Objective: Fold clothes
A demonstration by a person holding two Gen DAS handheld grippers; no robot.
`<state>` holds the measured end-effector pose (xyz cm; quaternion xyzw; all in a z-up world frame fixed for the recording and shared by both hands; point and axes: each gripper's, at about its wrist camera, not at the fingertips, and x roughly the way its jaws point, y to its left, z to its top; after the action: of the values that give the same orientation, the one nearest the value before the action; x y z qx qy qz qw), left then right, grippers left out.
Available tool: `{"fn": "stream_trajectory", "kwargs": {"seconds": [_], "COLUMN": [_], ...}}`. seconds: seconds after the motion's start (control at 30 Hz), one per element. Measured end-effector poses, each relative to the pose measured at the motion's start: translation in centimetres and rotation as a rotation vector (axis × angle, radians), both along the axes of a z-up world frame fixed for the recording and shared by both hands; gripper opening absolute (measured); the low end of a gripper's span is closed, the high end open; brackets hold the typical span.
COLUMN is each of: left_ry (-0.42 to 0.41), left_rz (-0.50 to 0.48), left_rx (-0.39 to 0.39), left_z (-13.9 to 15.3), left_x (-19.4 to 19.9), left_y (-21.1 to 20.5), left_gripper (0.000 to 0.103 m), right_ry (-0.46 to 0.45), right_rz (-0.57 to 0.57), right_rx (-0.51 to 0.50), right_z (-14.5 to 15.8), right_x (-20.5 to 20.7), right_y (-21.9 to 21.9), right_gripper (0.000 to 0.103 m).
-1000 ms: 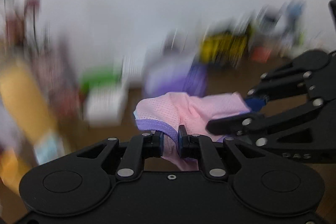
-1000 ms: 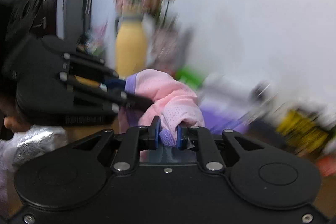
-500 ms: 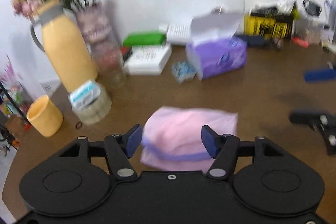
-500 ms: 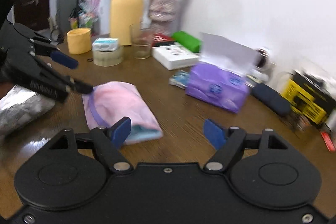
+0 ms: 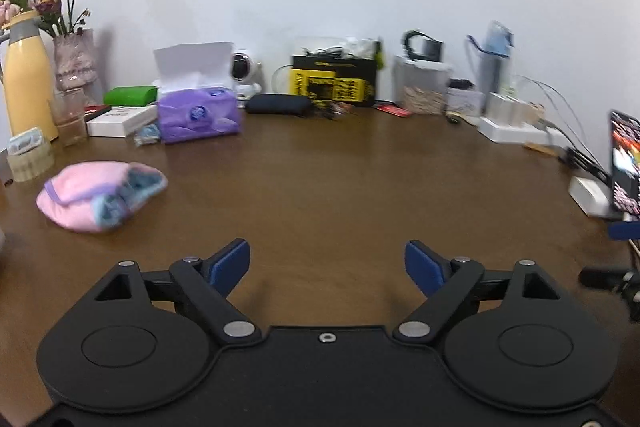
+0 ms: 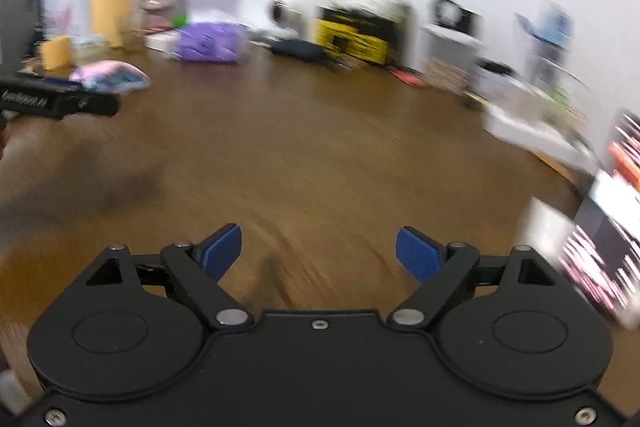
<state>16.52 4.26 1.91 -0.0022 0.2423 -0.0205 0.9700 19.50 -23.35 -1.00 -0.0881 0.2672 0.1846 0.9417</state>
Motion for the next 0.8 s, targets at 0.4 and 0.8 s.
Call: {"fn": "stream_trajectory", "kwargs": {"seconds": [0.4, 0.8], "left_ry": [-0.207, -0.188], "left_rz": [-0.129, -0.144], "left_rx": [0.076, -0.070], "left_z": [-2.2, -4.5], "left_x": [-8.3, -8.3], "left_y": [-5.0, -3.6], "left_gripper": [0.095, 0.095], "right_ry": [-0.243, -0.267], "right_rz": [-0.072, -0.118], "right_rx": [0.089, 0.089], "right_z": [-1.7, -3.3], "right_x": [-9.6, -9.3], "right_y": [-0.8, 0.4], "right_gripper": [0.094, 0.094]}}
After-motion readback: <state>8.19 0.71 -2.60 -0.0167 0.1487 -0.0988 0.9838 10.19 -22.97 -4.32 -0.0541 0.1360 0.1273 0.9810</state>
